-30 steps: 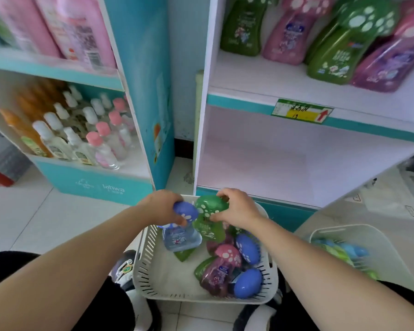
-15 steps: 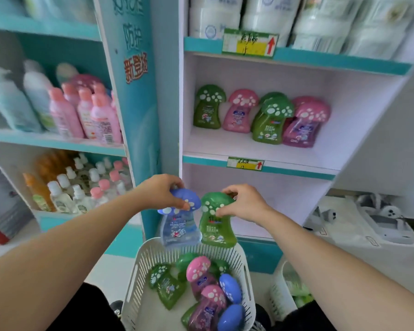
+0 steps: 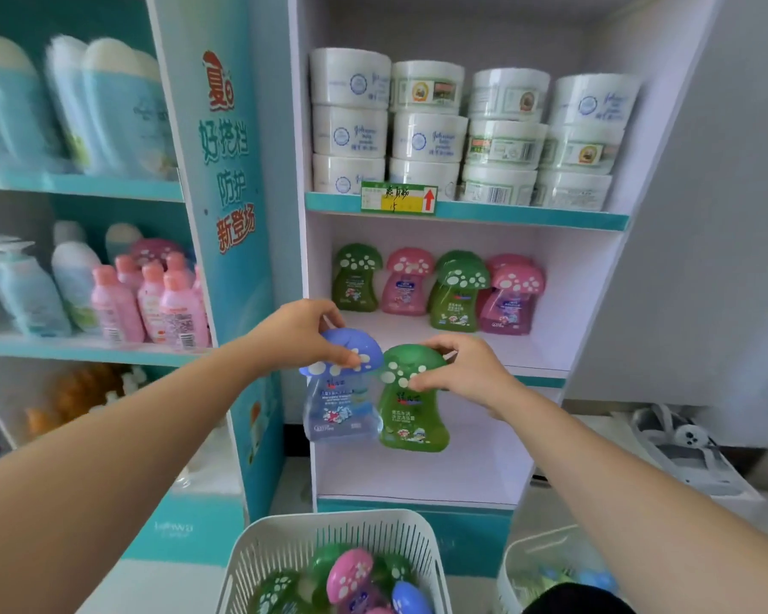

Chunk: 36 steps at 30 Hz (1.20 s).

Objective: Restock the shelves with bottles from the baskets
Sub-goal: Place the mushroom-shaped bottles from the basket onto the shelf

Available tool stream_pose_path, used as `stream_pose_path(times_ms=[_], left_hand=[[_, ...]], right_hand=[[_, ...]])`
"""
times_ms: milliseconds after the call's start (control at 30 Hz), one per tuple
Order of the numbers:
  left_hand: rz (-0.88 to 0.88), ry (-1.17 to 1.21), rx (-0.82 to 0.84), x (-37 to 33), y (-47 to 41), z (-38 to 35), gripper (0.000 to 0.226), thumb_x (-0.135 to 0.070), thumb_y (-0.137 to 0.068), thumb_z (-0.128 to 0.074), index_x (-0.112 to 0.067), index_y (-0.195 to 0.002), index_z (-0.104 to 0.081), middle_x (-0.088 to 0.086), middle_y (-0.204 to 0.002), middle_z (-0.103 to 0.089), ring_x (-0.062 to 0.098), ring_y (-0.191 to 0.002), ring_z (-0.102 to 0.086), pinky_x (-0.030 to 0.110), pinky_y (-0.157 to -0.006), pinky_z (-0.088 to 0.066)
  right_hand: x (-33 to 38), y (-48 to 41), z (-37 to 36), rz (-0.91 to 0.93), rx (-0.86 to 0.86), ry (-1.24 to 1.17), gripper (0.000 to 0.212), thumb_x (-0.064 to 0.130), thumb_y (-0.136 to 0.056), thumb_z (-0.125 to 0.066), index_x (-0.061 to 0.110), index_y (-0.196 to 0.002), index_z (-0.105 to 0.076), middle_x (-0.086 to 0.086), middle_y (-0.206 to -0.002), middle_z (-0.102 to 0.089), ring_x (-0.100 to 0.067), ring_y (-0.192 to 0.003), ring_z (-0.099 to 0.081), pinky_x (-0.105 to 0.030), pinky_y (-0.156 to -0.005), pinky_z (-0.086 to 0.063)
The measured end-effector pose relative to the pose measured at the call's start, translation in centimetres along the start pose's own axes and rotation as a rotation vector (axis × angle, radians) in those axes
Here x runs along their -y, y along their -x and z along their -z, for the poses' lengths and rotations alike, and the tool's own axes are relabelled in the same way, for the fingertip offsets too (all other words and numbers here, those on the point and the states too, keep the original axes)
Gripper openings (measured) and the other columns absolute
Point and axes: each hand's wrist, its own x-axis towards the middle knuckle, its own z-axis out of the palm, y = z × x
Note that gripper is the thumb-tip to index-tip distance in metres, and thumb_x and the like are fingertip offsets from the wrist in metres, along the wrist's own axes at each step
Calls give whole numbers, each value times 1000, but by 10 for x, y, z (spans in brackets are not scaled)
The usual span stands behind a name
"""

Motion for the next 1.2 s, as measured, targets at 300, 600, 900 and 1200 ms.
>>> stream_pose_path(times_ms=[300, 600, 900, 1200], left_hand=[[-38, 16, -172, -41, -32, 16, 52, -38, -67, -84, -15, -105, -58, -1, -98, -59, 19, -88, -56, 33, -78, -47], [-43, 50, -259, -60, -87, -2, 46, -39, -68, -82, -17, -101, -57, -3, -92, -61, 16, -80, -57, 29, -70, -46], [1, 35, -243, -59, -153, -38, 59, -38, -68, -82, -10, -114, -58, 5, -106, -63, 21, -90, -56, 32, -77, -47], [23, -31, -234, -53, -197, -58, 58, -39, -69, -81, -9, -113, -56, 9, -108, -63, 27, -96, -59, 33, -76, -48]], right_hand=[[5, -8, 35, 13, -61, -54, 54, 15, -57, -88, 24, -106, -68, 11, -92, -66, -9, -88, -61, -33, -85, -53], [3, -24, 57, 26, -5, -93, 49, 12, -60, -87, 30, -99, -64, 11, -92, -65, -7, -89, -61, -25, -79, -52], [-12, -48, 56, 12, 53, -98, 57, 12, -55, -90, 28, -105, -70, 12, -94, -66, -7, -91, -59, -21, -79, -50], [-23, -70, 49, 3, 99, -108, 59, 14, -53, -91, 28, -106, -70, 9, -99, -67, -9, -95, -61, -28, -87, -52]])
